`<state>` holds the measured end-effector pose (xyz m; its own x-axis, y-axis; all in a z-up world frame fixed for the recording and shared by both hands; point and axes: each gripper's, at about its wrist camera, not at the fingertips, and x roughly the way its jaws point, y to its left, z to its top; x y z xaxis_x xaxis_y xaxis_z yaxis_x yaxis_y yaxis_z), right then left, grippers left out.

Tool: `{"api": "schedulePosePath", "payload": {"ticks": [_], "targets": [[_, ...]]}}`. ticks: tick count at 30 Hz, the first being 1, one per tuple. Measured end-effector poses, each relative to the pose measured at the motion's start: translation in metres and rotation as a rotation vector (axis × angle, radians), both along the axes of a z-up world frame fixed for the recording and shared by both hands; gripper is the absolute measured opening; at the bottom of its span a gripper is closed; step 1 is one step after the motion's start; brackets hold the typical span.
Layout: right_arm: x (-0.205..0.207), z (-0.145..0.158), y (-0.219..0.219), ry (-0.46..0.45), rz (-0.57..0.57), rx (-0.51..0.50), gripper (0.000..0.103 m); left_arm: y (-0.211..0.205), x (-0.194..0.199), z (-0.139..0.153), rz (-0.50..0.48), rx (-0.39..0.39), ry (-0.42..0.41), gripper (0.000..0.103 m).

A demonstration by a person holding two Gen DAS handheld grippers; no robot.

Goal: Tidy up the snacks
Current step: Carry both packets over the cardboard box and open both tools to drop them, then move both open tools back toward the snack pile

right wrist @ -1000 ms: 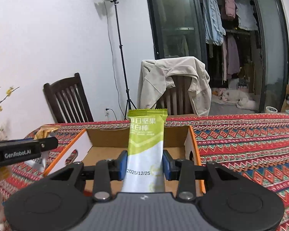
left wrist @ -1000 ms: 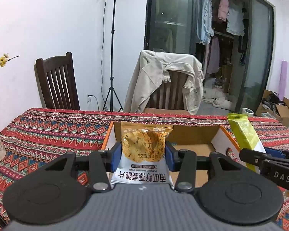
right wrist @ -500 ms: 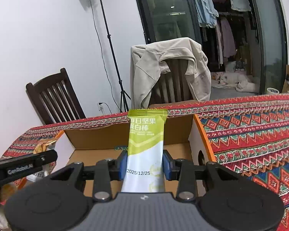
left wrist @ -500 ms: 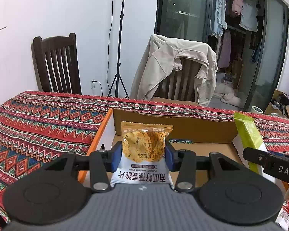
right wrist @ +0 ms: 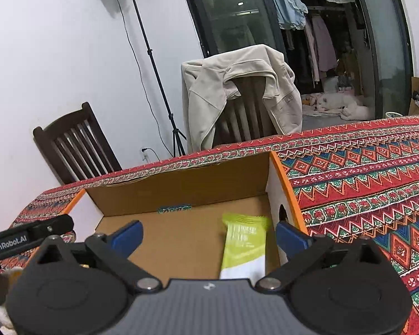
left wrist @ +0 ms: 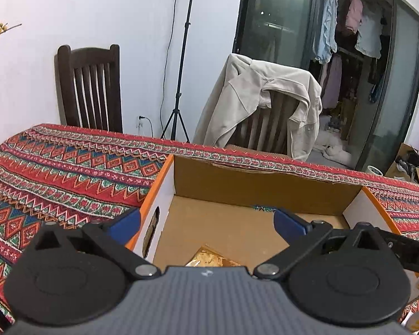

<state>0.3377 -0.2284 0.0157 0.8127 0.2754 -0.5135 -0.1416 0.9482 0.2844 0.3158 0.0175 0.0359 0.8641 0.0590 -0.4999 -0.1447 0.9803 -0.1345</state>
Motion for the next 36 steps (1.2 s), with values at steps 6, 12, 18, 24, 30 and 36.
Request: {"api": "schedulePosePath", "payload": {"ticks": [6,12,18,24,30,36], "targets": [[-0.001,0.000,0.002,0.000,0.004,-0.001,0.103,0.003,0.001,-0.001,0.018,-0.007,0.012,0.103],[-0.003,0.004,0.006,-0.010,0.008,-0.009,0.103,-0.001,0.000,0.002,0.027,0.008,0.007,0.103],[-0.021,0.024,0.006,-0.050,0.027,-0.023,0.103,-0.001,-0.012,0.010,0.038,0.024,0.020,0.103],[-0.060,0.038,0.001,-0.060,0.038,-0.070,0.103,0.006,-0.042,0.015,0.045,0.027,0.035,0.103],[-0.103,0.037,-0.001,-0.036,0.073,-0.078,0.103,0.017,-0.085,0.014,0.045,0.026,0.050,0.103],[-0.146,0.027,0.011,-0.012,0.126,-0.101,0.103,0.023,-0.128,0.010,0.040,0.025,0.077,0.103]]}}
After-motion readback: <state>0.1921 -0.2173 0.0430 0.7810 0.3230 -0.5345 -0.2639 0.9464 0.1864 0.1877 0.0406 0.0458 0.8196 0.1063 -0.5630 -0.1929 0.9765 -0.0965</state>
